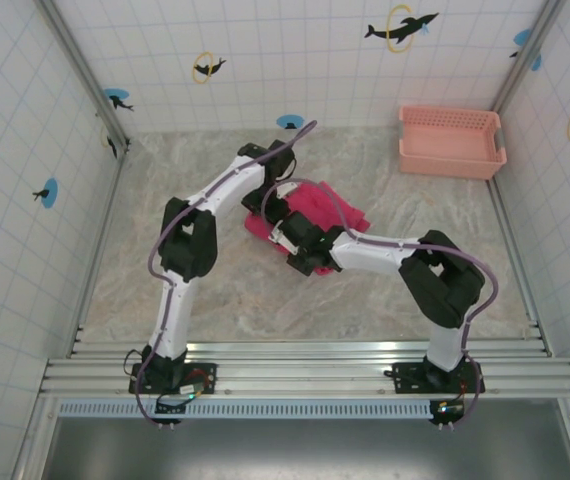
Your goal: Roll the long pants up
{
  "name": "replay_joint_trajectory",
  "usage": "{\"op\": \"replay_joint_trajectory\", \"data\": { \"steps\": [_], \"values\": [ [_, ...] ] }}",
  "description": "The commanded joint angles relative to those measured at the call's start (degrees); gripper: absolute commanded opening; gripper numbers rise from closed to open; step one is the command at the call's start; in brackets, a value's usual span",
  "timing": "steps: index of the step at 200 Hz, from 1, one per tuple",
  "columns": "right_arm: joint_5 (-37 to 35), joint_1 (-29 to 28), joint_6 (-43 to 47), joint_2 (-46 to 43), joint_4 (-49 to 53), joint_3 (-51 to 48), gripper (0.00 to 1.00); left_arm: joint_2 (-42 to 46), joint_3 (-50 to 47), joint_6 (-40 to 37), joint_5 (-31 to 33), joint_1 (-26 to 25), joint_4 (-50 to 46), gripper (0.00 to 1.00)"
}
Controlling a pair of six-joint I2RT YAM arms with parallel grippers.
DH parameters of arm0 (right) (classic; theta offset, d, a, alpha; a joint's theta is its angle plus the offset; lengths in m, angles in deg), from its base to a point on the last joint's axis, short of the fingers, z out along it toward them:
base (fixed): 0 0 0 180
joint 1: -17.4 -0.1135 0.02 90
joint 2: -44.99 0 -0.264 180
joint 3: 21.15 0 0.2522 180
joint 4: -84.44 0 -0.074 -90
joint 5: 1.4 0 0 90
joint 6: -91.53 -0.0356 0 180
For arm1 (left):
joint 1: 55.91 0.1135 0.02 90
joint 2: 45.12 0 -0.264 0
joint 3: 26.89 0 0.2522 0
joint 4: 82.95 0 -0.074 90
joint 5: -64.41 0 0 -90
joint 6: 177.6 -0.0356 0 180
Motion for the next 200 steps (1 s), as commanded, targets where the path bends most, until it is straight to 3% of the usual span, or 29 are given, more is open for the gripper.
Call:
{"op": "replay_joint_trajectory", "data": {
  "steps": [1,52,74,103,150,200],
  "values": [
    [16.48,0.59,-6.2,-2.27,10.08,-1.25,0.26,5.88,-0.98,-1.89,3.22,2.08,-4.37,0.76],
    [36.3,4.16,-19.05,-5.48,9.12,-1.54,0.25,13.28,-3.96,-1.84,6.07,2.19,-3.4,0.77],
    [43.36,7.14,-27.35,-7.25,2.65,-4.58,0.26,15.32,-6.28,-1.64,5.69,2.21,-2.71,0.77],
    [49.29,12.38,-41.73,-9.38,-13.86,-12.8,0.26,17.69,-11.12,-1.51,4.88,2.1,-0.66,0.77],
    [49.19,17.1,-53.91,-9.6,-29.13,-24.5,0.26,17.8,-15.95,-1.06,4.38,-0.49,1.4,0.75],
    [43.25,19.61,-50.48,-9.43,-21.75,-25.27,0.27,14.76,-13.0,1.03,-0.13,-3.72,2.87,0.75]
  ]
}}
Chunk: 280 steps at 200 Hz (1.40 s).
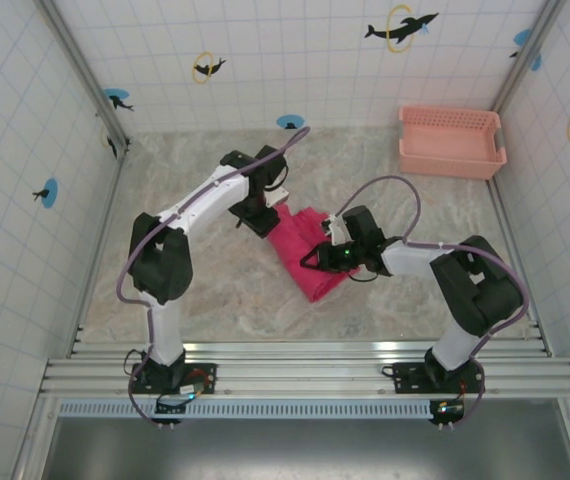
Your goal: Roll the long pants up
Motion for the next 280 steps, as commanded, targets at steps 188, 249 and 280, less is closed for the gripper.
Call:
{"op": "replay_joint_trajectory", "data": {
  "steps": [188,249,280],
  "values": [
    [0.23,4.05,-3.28,10.37,-3.48,-1.07,0.31,-33.81,28.48,4.54,0.17,-11.67,-3.51,0.76],
    [-37.01,-3.48,19.96,-12.01,41.42,11.81,0.8,-34.63,24.69,4.93,-0.12,-11.73,-1.29,0.77],
    [-57.99,-17.81,19.71,-17.9,49.2,17.02,0.86,-34.63,25.04,4.94,-0.71,-11.73,-1.68,0.77]
  ]
}}
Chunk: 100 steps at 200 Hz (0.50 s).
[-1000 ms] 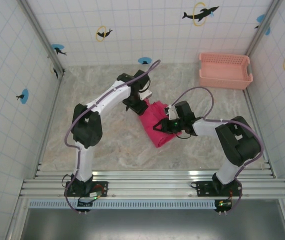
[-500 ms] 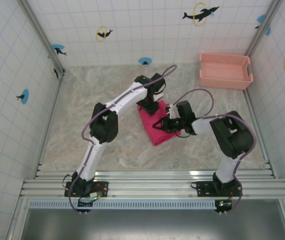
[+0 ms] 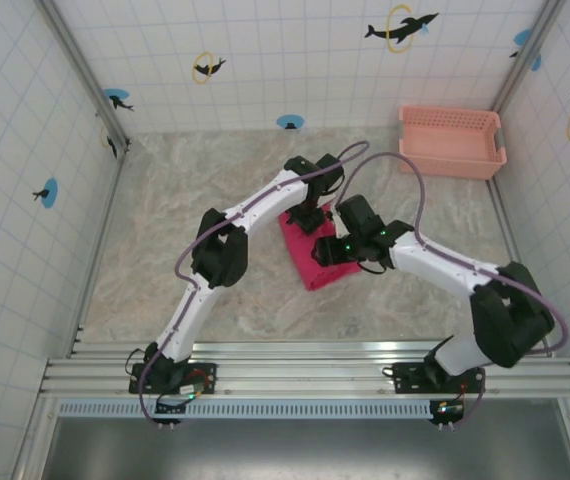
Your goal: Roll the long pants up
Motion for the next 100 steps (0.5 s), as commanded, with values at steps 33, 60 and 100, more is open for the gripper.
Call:
{"op": "replay_joint_trajectory", "data": {
  "steps": [33,60,100],
  "values": [
    [-39.58,-23.76,-0.58,-0.43,15.87,5.09,0.86,-8.16,-3.5,-0.1,-8.15,-1.5,0.37,0.77],
    [-49.3,-32.45,-3.73,9.78,17.4,9.61,0.88,-8.04,-3.3,-0.29,-8.13,-1.48,-0.44,0.77],
    [-60.26,-37.01,-6.56,28.18,26.01,23.29,0.98,-8.04,-3.55,-0.3,-8.57,-1.47,-1.3,0.77]
  ]
}}
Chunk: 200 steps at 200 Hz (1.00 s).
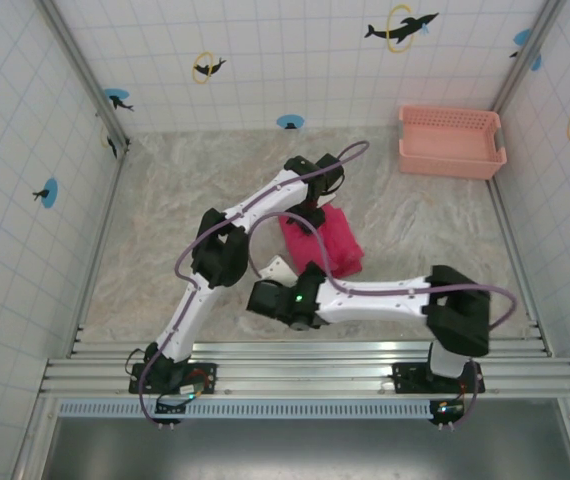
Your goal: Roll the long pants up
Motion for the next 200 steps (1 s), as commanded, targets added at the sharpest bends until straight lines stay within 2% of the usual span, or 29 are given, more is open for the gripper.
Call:
{"op": "replay_joint_trajectory", "data": {
  "steps": [1,30,88,121,167,176,200],
  "values": [
    [-11.73,-0.91,-2.58,7.84,7.58,7.47,0.98,-8.06,-3.64,-0.28,-8.38,-1.49,-1.14,0.77],
    [-13.15,0.02,-6.59,14.65,12.07,12.3,0.99,-7.84,-4.11,-0.28,-8.64,-1.45,-1.5,0.77],
    [-14.7,4.49,-10.87,19.92,13.16,8.88,0.98,-7.63,-4.32,-0.26,-9.3,-1.41,-1.49,0.77],
    [-17.83,6.68,-10.08,21.24,13.49,8.56,0.98,-7.48,-4.09,-0.25,-9.43,-1.45,-1.72,0.77],
    [-18.0,10.72,-5.66,22.0,10.07,7.53,1.0,-7.13,-3.87,-2.29,-9.26,-1.37,-2.63,0.78],
    [-17.56,11.64,-4.82,21.93,9.19,7.06,0.97,-7.05,-3.88,-2.38,-8.96,-1.28,-2.96,0.78],
    [-13.16,14.42,-0.63,19.1,3.14,2.83,0.75,-6.28,-4.23,-2.67,-8.2,-0.95,-4.11,0.79]
  ]
}}
